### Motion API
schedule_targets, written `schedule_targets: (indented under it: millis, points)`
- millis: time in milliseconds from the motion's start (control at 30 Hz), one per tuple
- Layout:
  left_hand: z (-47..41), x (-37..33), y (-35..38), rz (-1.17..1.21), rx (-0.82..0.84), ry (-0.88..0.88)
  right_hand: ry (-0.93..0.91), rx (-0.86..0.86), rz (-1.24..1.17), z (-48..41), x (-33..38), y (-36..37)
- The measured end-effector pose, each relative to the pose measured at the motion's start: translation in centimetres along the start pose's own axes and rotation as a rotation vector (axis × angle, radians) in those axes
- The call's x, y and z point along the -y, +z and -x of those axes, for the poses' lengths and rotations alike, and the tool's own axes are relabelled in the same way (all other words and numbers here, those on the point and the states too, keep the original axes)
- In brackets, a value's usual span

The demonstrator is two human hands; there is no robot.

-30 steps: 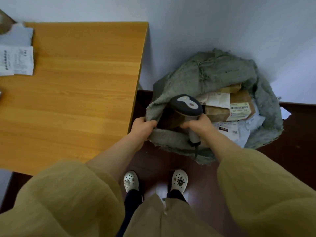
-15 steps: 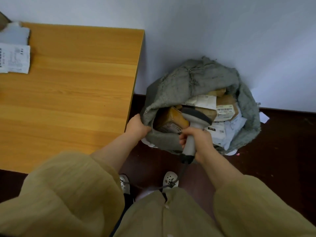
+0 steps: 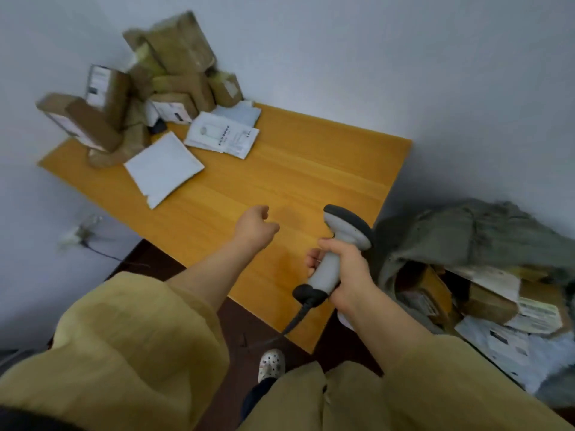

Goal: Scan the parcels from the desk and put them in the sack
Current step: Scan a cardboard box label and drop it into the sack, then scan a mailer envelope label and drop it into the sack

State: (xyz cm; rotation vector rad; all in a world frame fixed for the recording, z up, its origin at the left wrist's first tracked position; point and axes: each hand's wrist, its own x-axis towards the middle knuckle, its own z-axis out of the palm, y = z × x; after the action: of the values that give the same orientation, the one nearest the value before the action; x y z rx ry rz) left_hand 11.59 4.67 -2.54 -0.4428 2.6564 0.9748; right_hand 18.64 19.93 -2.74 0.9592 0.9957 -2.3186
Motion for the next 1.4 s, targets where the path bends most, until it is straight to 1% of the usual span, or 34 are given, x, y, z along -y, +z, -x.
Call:
schedule_targets:
  millis: [167,300,433,500,600,700,767,833,900,1000,1033,1100,1200,1233,1300,1400]
  points:
    - [-2.3,5.9,-8.5,0.068,-0.14,-0.087,0.019,0.119,0.031,-2.2,-1.2,8.8]
    - [-6.7,10.6,-13.8,0.147,-0.224,-0.158,0.01,0.168,0.071,-5.3,-1.9,15.7]
    - [-13.5,15.3,-17.4,0.106,-0.225,-0.167,-0.039,0.129,0.113,-10.3,-2.7,22.6]
    - [-17.8,17.4,-18.5,0.021,-0.186,-0.153,-0.061,0.077,0.117,-13.3,-3.2,26.0]
    - [-22.9,19.9,-19.3,-0.183,-0.133,-0.12,-0.062,-0.011,0.141,-17.1,-4.1,30.1]
    - [-27.3,21.2,-19.1,-0.255,-0.083,-0.049,-0.082,-0.073,0.171,-20.0,-4.6,32.7]
    - [-29.5,21.8,-18.3,-0.327,-0.077,0.038,-0.109,-0.117,0.206,-21.4,-4.8,33.6]
    - [-30.9,22.3,-17.5,-0.461,-0.116,0.123,-0.127,-0.151,0.232,-22.5,-4.9,34.1]
    - [-31.7,22.3,-17.1,-0.561,-0.139,0.167,-0.128,-0.167,0.244,-23.2,-5.0,34.4]
    - [-31.6,21.7,-17.8,-0.593,-0.096,0.237,-0.125,-0.174,0.252,-23.3,-5.0,34.6]
    - [-31.4,21.5,-18.2,-0.572,-0.096,0.274,-0.13,-0.174,0.255,-23.2,-5.0,34.6]
    - [-30.5,21.1,-20.0,-0.486,-0.161,0.346,-0.139,-0.158,0.261,-22.4,-4.9,34.5]
    - [-28.3,20.2,-23.0,-0.227,-0.38,0.451,-0.156,-0.12,0.269,-20.4,-4.6,33.8]
    - [-27.4,19.8,-23.9,-0.133,-0.45,0.46,-0.162,-0.109,0.272,-19.6,-4.4,33.4]
    - [-25.0,18.6,-25.5,0.056,-0.544,0.405,-0.183,-0.082,0.283,-17.8,-3.9,32.2]
    - [-21.0,16.6,-26.6,0.402,-0.602,0.254,-0.228,-0.035,0.307,-14.9,-3.1,29.7]
